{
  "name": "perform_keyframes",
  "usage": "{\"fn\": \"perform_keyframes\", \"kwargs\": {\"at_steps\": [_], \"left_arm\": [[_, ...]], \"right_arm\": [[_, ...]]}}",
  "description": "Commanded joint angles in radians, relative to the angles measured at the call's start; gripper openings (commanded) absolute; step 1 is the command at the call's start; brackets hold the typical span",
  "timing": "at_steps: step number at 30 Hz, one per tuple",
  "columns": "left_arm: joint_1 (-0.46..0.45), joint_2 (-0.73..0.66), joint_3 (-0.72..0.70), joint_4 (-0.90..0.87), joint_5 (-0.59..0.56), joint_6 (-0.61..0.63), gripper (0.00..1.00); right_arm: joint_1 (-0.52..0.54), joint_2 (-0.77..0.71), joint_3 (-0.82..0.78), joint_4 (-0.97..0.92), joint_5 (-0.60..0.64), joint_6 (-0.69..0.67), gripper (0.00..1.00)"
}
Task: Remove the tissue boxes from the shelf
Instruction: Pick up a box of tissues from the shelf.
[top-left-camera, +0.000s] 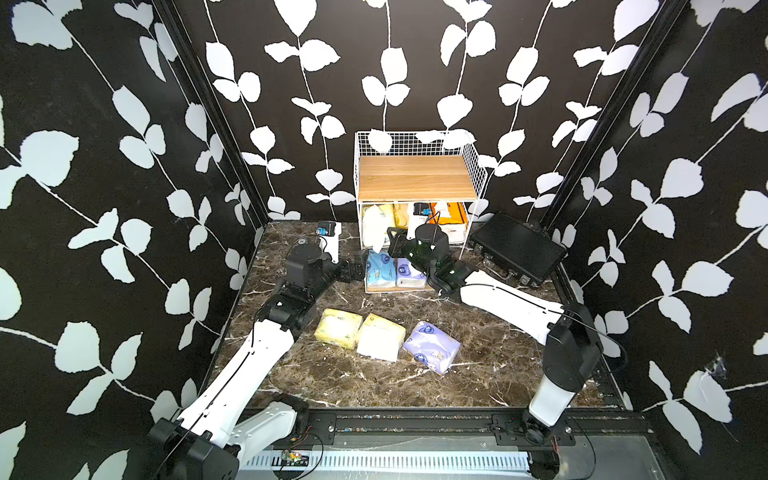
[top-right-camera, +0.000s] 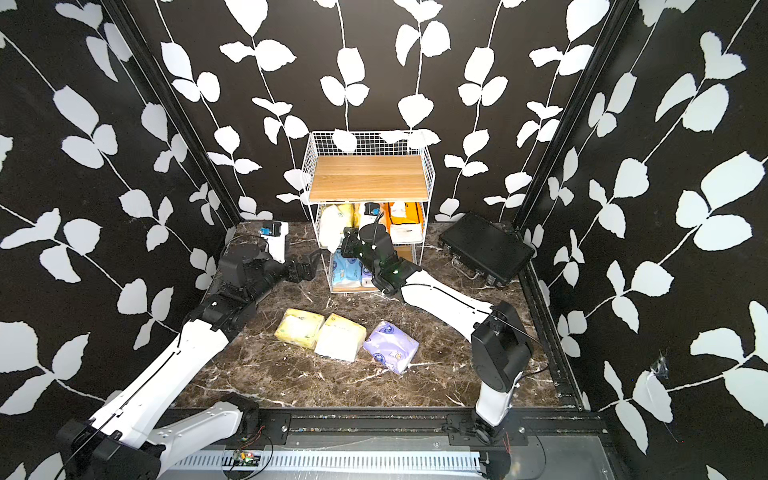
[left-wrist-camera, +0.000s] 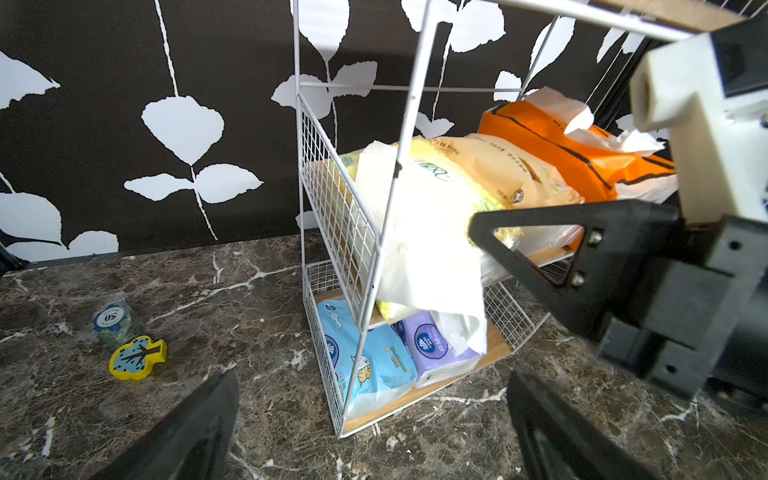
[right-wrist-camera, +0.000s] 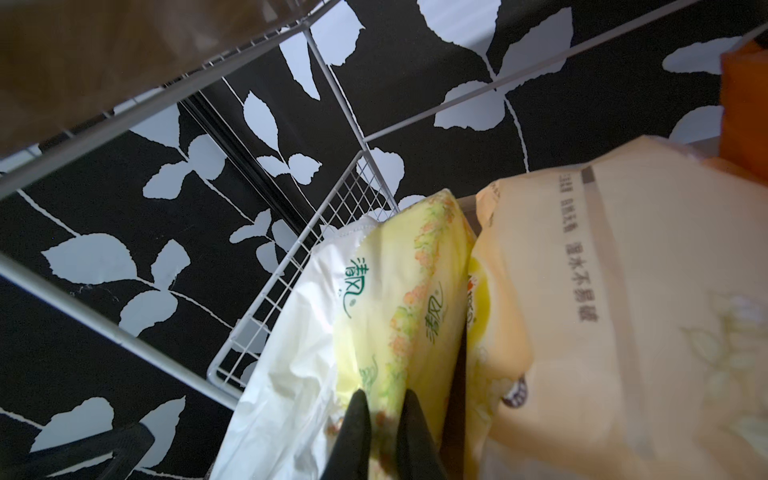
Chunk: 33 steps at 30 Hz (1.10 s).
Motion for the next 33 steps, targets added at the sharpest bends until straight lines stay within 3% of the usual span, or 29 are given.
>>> {"fn": "perform_keyframes", "kwargs": {"at_steps": [1, 22, 28, 33], "left_arm": [[0.006, -0.020, 0.030, -0.024, -0.024, 0.020, 0.99], [0.017, -0.071, 0.004, -0.073, -0.128, -0.090, 0.99], [0.017, -0.083, -0.005, -0.071, -0.145, -0.125, 0.99], [0.018, -0.084, -0.036, -0.059, -0.145, -0.145, 0.99]], "right_arm": [[-0.002, -0.073, -0.021, 0.014, -0.010, -0.023, 0.00], [-0.013, -0.298, -0.204, -0.072, -0.213, -0.036, 0.00], [-0.013, -0.378, -0.271, -0.158, -0.296, -0.073, 0.00], [-0.011, -0.461, -0.304, -0.335, -0.341, -0.157, 0.00]]}}
